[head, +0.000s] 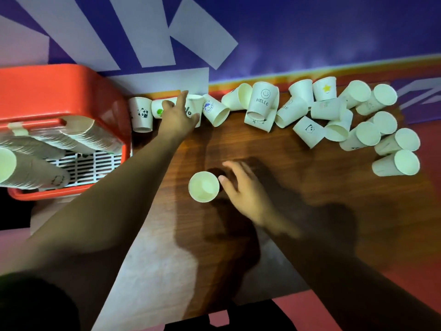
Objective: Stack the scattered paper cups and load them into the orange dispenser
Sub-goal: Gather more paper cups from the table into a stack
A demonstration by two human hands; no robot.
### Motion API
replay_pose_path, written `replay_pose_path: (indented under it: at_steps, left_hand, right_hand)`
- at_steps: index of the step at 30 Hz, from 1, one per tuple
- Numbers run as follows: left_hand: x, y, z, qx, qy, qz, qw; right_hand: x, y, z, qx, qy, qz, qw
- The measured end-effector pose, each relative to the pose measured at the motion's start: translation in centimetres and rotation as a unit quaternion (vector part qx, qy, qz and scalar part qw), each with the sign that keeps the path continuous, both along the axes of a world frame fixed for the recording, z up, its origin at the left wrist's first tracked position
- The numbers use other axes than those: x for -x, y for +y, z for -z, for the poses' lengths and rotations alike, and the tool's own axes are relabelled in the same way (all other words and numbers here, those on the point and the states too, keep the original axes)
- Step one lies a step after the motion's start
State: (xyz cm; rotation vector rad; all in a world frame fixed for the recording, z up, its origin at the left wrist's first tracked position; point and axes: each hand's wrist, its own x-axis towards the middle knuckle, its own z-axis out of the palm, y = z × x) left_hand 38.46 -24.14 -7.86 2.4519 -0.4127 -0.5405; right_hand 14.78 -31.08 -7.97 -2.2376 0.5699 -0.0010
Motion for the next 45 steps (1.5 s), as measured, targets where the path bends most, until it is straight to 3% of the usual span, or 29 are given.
replay_pose_path:
  at_steps: [8, 14, 20, 24, 28, 32, 36, 45]
  left_hand:
    - [-0.6, -0.3, 2.1, -0.021, -0.044, 0.001, 0.999]
    - [1.7, 3.1, -1.6, 0.117, -0.061, -0.002, 0.991]
    - [6.9, 8.2, -5.0, 0.315, 0.05, -0.009, 0.948]
    - [10.2, 9.9, -6.3, 0.369, 0.09, 0.007, 0.925]
    - [12.9, 10.9, -6.2, 0.337, 0.096, 0.016, 0.936]
    - [14.2, 11.3, -5.1, 0.214, 0.032, 0.07, 0.974]
    - [15.1, 10.9, -3.6, 0.139, 0.025, 0.09, 0.986]
    - [15.8, 9.2, 0.9, 0.089, 0.086, 0.07, 0.99]
  right_hand:
    - [-2.7, -9.1, 0.3, 0.036, -0.026, 0.231, 0.972]
    - [-7.9, -13.5, 0.0, 0.114, -0.022, 0.232, 0.966]
    - [-11.7, -16.2, 0.2, 0.139, 0.048, 0.202, 0.968]
    - [-12.5, -16.9, -0.3, 0.157, 0.083, 0.142, 0.974]
    - [-12.6, -16.2, -1.0, 0.165, 0.047, 0.1, 0.98]
    - [-11.4, -15.2, -1.5, 0.137, -0.024, 0.099, 0.985]
    - [-8.9, -13.9, -3.3, 0.079, -0.1, 0.069, 0.989]
    - [-2.4, -7.2, -7.9, -0.064, -0.089, -0.014, 0.994]
